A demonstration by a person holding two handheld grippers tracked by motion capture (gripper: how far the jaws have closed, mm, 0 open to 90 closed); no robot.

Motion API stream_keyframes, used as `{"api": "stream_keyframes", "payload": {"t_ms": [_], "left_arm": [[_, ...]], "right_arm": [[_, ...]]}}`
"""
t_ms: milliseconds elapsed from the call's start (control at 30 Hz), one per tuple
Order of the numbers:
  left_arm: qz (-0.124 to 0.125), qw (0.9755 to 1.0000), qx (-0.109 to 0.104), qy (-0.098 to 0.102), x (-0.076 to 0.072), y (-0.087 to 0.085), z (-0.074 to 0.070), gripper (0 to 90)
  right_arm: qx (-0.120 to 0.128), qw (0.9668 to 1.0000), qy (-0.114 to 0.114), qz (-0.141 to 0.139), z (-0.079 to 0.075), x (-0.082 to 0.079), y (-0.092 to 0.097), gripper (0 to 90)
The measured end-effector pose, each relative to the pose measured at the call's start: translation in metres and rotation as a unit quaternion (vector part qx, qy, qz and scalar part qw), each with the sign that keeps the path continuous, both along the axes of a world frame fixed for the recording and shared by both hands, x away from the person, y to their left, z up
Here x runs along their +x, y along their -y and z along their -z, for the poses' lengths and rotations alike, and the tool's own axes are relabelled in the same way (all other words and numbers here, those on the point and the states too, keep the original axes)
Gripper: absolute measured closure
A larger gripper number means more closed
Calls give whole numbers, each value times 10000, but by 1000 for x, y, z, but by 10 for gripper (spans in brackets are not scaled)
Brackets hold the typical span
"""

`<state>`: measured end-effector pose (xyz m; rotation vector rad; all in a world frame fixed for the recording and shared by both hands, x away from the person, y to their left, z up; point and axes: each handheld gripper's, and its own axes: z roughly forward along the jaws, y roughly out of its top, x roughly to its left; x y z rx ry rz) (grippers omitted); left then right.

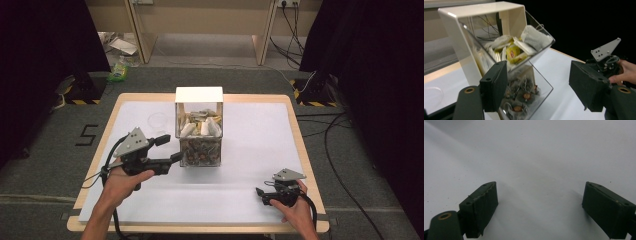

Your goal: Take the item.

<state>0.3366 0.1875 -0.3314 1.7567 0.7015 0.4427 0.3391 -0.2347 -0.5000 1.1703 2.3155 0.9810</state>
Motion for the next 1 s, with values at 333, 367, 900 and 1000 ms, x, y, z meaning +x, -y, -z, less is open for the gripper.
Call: {"api": "stream_keyframes", "payload": {"t_ms": [333, 367, 900, 1000], "left_arm": [[235, 9993, 215, -171, 37, 31, -24, 372], [263, 9992, 250, -188, 41, 35, -26, 374], [585, 9943, 699, -544, 80, 75, -32, 394], [570, 9940, 725, -583, 85, 77, -30, 401]], "right_arm": [[6, 10000, -13, 10, 0, 0, 0, 136], [6, 10000, -13, 10, 0, 0, 0, 136], [-1, 10000, -27, 8, 0, 0, 0, 136], [-1, 10000, -24, 5, 0, 0, 0, 136]]}}
